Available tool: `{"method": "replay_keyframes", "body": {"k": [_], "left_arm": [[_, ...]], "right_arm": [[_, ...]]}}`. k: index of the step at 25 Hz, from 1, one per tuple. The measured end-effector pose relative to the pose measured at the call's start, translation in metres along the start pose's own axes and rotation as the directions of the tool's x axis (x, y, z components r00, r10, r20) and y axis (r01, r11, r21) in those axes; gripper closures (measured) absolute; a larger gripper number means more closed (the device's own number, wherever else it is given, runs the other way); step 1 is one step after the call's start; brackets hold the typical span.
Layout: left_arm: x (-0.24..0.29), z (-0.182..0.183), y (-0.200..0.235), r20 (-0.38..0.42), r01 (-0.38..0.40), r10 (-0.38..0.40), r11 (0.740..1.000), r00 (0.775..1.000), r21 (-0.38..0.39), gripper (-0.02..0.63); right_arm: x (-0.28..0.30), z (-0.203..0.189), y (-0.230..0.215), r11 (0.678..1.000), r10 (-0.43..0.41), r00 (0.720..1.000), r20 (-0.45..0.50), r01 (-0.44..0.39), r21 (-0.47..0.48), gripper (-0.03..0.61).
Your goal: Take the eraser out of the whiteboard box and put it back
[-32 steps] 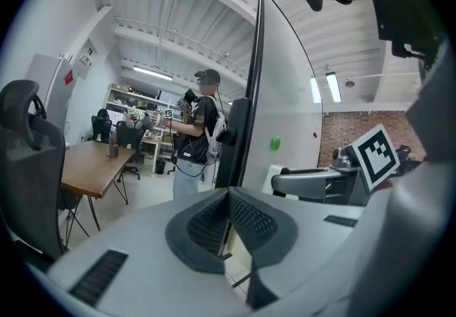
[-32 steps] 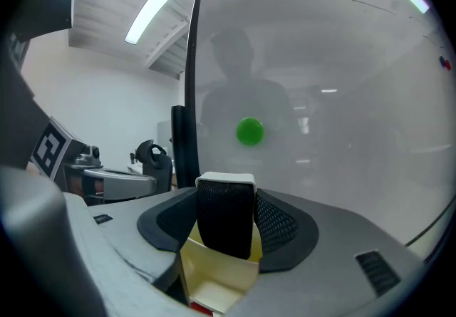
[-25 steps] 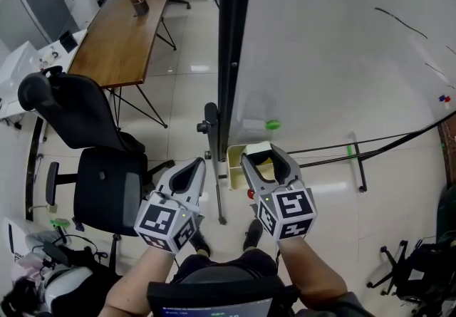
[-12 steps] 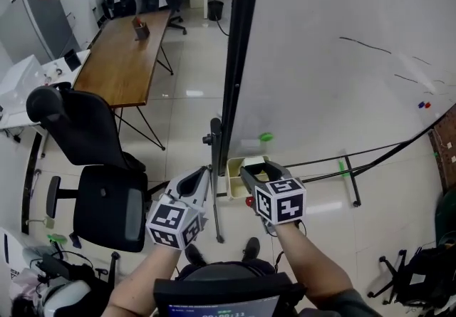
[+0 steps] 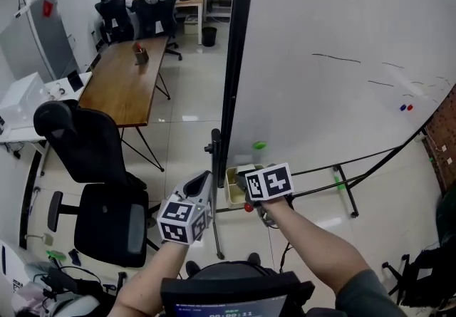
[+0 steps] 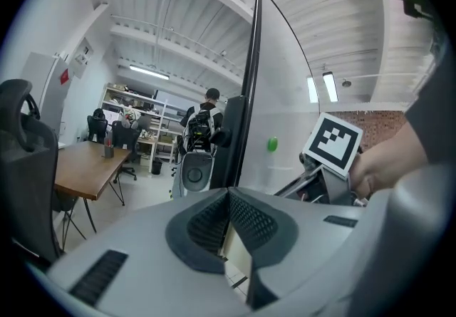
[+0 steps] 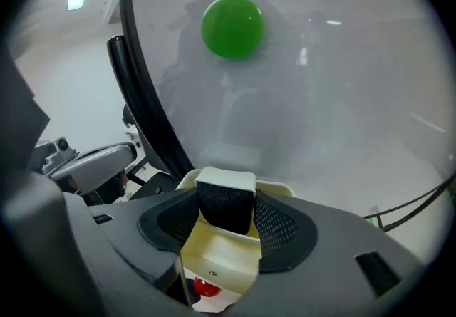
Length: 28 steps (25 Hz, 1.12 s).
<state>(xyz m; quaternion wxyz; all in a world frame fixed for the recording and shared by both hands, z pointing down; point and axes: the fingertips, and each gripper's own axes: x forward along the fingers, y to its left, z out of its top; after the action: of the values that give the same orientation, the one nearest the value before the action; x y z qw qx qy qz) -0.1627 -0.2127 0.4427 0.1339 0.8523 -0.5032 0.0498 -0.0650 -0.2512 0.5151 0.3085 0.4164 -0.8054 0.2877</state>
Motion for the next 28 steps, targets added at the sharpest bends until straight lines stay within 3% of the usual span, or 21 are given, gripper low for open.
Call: {"method": "replay_keyframes", "body": {"k": [15, 20, 25, 28], "left_arm": [[0.004, 0.004, -0.022, 0.028, 0.025, -0.024, 0.999, 0.999, -0.041, 0.584], [0.002, 0.003, -0.026, 0.026, 0.044, -0.043, 0.998, 0.999, -0.036, 0.584], [-0.004, 0.007, -0.024, 0.038, 0.031, -0.029, 0.999, 0.999, -0.043, 0.584], [-0.009, 0.013, -0.021, 0.053, 0.026, -0.024, 0.999, 0.998, -0.041, 0.584]], "right_arm": [[0.006, -0.009, 0.0, 0.996, 0.007, 0.969, -0.247, 0.015, 0.087, 0.312], [0.003, -0.007, -0.002, 0.997, -0.018, 0.974, -0.226, 0.035, 0.069, 0.294], [-0.008, -0.002, 0.001, 0.993, 0.059, 0.983, -0.172, -0.04, 0.112, 0.249], [-0.026, 0.011, -0.002, 0.994, 0.072, 0.993, -0.097, -0.064, 0.083, 0.249]]}}
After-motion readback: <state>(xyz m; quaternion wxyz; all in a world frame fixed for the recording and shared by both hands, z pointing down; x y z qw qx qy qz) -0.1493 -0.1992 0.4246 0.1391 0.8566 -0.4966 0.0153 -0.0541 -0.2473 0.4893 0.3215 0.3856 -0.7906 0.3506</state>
